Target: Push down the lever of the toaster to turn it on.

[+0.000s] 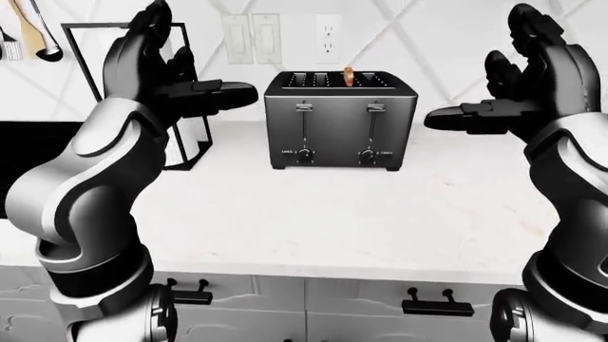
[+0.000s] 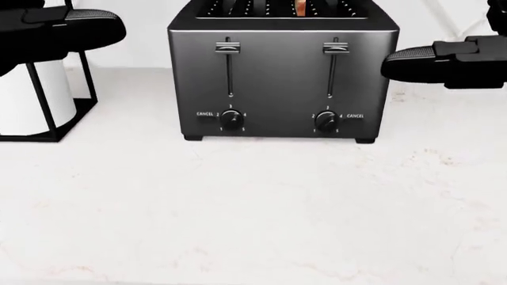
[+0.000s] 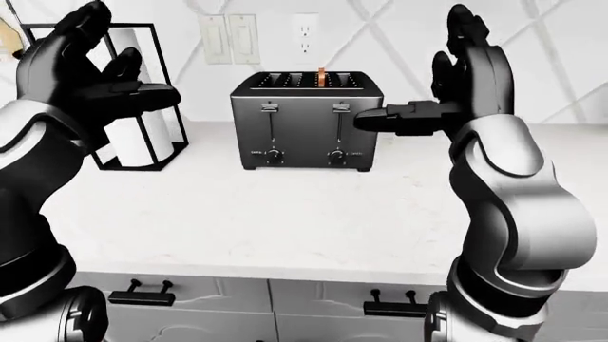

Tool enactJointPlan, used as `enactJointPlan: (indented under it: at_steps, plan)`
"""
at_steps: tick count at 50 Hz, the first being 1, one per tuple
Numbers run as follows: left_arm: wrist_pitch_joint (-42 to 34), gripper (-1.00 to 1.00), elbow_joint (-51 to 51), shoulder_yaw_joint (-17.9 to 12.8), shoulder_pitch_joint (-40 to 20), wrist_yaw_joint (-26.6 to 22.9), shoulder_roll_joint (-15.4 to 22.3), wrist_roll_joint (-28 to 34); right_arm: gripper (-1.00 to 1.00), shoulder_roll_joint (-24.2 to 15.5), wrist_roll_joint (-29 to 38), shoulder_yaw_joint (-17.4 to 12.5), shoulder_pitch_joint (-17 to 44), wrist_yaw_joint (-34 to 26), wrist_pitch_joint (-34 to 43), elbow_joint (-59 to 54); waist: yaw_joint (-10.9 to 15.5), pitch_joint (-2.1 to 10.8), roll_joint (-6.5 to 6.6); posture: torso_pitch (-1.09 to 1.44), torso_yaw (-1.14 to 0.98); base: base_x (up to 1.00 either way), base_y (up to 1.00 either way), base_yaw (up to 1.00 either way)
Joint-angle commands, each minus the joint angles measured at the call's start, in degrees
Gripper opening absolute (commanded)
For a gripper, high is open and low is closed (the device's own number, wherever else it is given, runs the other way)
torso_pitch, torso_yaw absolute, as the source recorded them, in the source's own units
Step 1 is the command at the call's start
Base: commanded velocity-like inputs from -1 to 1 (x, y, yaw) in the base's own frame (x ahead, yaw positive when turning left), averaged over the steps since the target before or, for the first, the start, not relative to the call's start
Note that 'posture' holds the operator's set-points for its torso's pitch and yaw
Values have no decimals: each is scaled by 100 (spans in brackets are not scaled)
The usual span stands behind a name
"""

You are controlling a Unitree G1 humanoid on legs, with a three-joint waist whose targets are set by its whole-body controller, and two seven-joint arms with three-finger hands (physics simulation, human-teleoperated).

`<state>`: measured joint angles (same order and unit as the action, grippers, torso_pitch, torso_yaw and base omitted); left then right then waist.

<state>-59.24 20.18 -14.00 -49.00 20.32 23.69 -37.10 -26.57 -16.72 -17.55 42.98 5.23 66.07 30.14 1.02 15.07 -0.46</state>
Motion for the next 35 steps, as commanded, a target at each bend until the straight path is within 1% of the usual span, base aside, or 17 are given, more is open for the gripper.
enactJointPlan:
  at_steps: [1,4,8,14,21,25,26,28,32,35]
  plan:
    - [147,100,74,-60,-180,-36,39,39,100,-59,18,-36,167,8,-151,83,1,65,-10,-42,0,0,0,0]
    - [215,100,71,-28,-165,-77,43,115,100,-52,16,-32,188,10,-147,80,7,134,-13,-44,0,0,0,0]
    - [170,100,73,-45,-211,-80,9,148,100,-54,-6,-14,273,19,-89,122,12,171,-21,-44,0,0,0,0]
    - [76,100,117,-90,-258,-17,0,83,100,-8,-35,112,447,63,226,359,15,183,-20,-44,0,0,0,0]
    - [27,100,145,-114,-283,63,23,-17,100,30,141,388,624,-107,722,707,13,178,-24,-44,0,0,0,0]
    - [30,100,145,-117,-301,105,53,-77,100,255,150,384,863,-192,1067,842,9,168,-15,-44,0,0,0,0]
    - [44,100,146,-123,-285,117,43,-93,100,494,91,262,961,-119,1212,906,9,165,-12,-44,0,0,0,0]
    - [80,100,121,-113,-264,120,52,-95,100,686,-7,268,1007,-50,1397,1065,9,160,0,-44,0,0,0,0]
    - [90,100,136,-78,-252,126,55,-92,100,869,-93,430,937,21,1617,1332,19,158,6,-44,0,0,0,0]
    - [72,100,135,-76,-257,123,56,-89,100,1069,-112,625,905,59,1795,1529,19,159,14,-44,0,0,0,0]
